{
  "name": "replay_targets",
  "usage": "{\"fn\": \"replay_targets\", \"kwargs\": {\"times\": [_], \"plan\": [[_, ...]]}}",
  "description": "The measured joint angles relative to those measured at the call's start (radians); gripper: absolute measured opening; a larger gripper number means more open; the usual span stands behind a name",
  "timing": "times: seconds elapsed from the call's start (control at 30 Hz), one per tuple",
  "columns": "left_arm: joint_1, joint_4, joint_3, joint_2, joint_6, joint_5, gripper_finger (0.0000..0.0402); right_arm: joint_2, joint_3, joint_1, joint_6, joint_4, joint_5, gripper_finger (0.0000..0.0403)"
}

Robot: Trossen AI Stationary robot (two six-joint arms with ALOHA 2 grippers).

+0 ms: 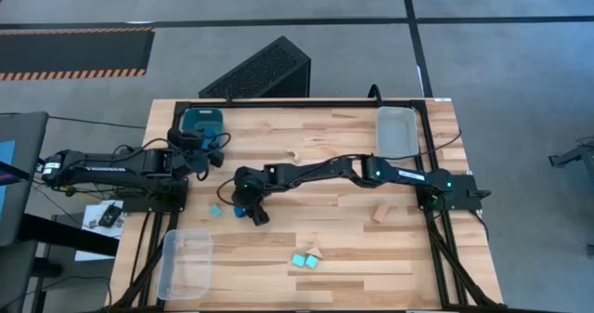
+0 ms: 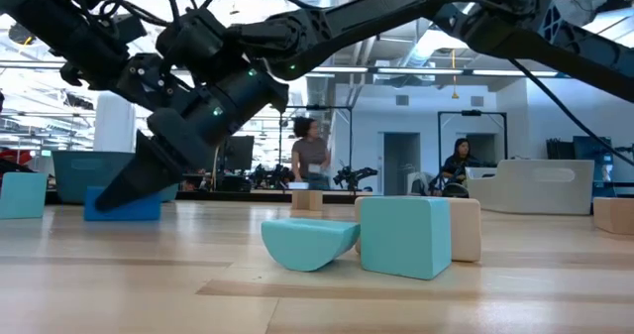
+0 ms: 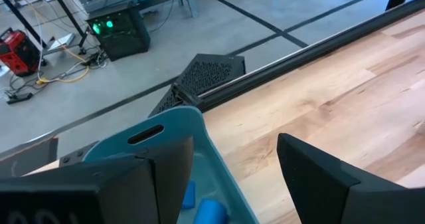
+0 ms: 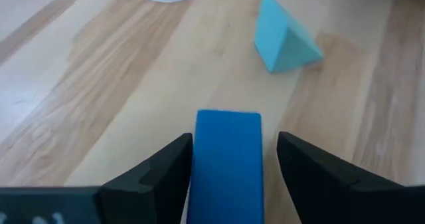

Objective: Sort & place blocks by color
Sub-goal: Put the blue block into the blue bin

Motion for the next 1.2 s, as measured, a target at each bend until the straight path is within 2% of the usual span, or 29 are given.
{"fn": "replay_targets", "kwargs": {"times": [0.2,0.53,0.67,0.83,1.07,1.2], "plan": [[0.0,0.002,0.0,0.0,0.01,0.018,0.021,-0.001,0.001,-0.008,0.084,-0.069,0.016,0.0226],[-0.001,0.001,0.0,0.0,0.011,0.031,0.021,-0.006,0.003,-0.021,0.22,-0.101,0.018,0.0129],[-0.031,0.0,0.0,0.0,0.015,0.043,0.021,-0.006,0.002,-0.027,0.24,-0.097,0.023,0.0128],[-0.102,-0.002,0.0,0.0,0.014,0.046,0.021,-0.006,0.002,-0.014,0.232,-0.085,0.125,0.0128],[-0.225,-0.013,0.0,0.0,-0.008,0.046,0.021,-0.006,-0.003,0.001,0.242,-0.055,0.188,0.0131],[-0.296,-0.056,0.0,0.0,-0.081,0.04,0.021,-0.029,-0.097,0.007,0.285,0.044,0.2,0.013]]}}
